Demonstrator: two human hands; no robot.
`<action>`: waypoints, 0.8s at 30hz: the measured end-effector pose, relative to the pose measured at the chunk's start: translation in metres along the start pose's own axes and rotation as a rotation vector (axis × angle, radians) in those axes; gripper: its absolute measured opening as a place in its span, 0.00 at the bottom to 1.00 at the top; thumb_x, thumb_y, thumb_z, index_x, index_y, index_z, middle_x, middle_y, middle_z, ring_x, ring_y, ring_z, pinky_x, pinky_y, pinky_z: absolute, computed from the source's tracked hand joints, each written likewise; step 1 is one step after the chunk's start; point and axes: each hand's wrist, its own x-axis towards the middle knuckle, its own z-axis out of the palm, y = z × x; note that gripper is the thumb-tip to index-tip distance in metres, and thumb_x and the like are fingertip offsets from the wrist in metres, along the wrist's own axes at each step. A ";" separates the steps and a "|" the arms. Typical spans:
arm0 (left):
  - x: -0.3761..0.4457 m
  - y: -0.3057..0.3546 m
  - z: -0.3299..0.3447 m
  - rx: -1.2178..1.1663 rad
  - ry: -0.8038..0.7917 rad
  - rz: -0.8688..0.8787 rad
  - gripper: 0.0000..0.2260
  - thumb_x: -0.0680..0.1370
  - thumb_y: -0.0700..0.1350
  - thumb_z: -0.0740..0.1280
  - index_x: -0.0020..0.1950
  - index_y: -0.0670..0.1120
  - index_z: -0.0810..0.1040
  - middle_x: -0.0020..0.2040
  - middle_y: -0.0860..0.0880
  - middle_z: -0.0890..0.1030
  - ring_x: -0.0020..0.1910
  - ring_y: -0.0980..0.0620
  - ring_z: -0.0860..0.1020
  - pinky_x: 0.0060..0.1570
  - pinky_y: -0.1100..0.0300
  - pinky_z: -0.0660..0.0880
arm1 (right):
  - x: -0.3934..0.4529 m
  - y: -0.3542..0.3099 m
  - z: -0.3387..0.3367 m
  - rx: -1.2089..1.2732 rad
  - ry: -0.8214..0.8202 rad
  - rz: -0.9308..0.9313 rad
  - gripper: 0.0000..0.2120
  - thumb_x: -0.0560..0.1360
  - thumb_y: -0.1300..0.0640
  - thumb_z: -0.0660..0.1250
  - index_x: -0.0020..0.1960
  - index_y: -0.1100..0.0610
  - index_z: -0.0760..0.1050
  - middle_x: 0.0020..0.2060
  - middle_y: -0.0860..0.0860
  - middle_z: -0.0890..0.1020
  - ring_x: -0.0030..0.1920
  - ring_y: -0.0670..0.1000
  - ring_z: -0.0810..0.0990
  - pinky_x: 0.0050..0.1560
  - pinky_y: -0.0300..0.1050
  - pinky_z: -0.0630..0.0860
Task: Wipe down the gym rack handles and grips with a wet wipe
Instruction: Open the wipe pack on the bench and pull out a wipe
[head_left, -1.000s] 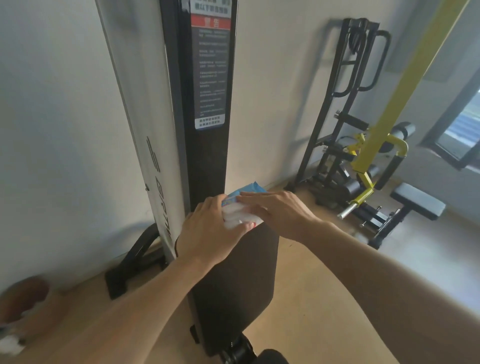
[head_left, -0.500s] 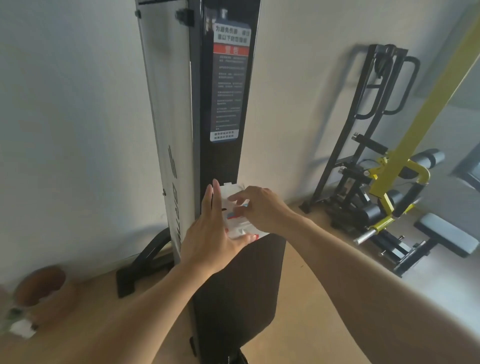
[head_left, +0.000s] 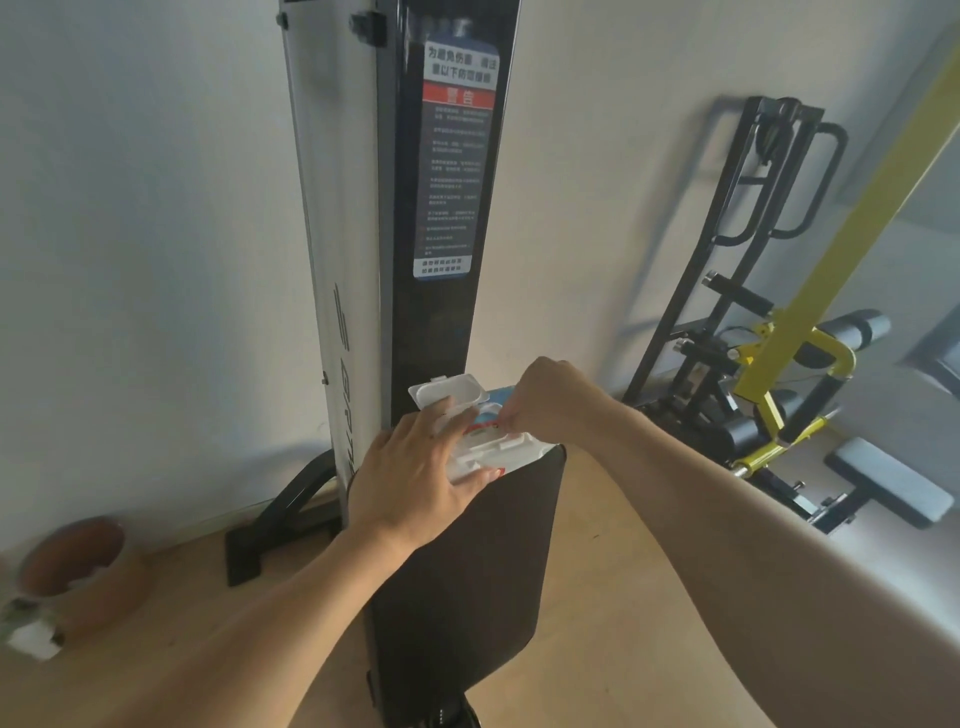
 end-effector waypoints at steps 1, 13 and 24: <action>0.000 0.000 0.000 -0.002 -0.002 0.018 0.29 0.73 0.71 0.62 0.70 0.58 0.70 0.70 0.52 0.75 0.63 0.51 0.79 0.58 0.54 0.78 | -0.002 -0.003 0.001 -0.017 0.017 0.022 0.13 0.75 0.48 0.72 0.39 0.54 0.73 0.34 0.47 0.74 0.31 0.46 0.71 0.27 0.38 0.64; -0.002 0.001 -0.007 -0.052 0.004 0.072 0.27 0.71 0.66 0.69 0.66 0.55 0.72 0.65 0.52 0.78 0.60 0.50 0.81 0.57 0.53 0.78 | 0.002 -0.025 -0.009 -0.181 -0.056 0.027 0.12 0.72 0.53 0.74 0.45 0.54 0.70 0.36 0.48 0.75 0.33 0.48 0.72 0.29 0.40 0.65; -0.002 0.001 -0.008 -0.068 0.023 0.091 0.29 0.70 0.64 0.73 0.66 0.54 0.70 0.65 0.49 0.80 0.60 0.48 0.81 0.59 0.51 0.77 | -0.004 -0.024 -0.012 0.233 -0.298 0.195 0.12 0.76 0.55 0.72 0.56 0.60 0.77 0.51 0.56 0.83 0.50 0.57 0.85 0.53 0.49 0.83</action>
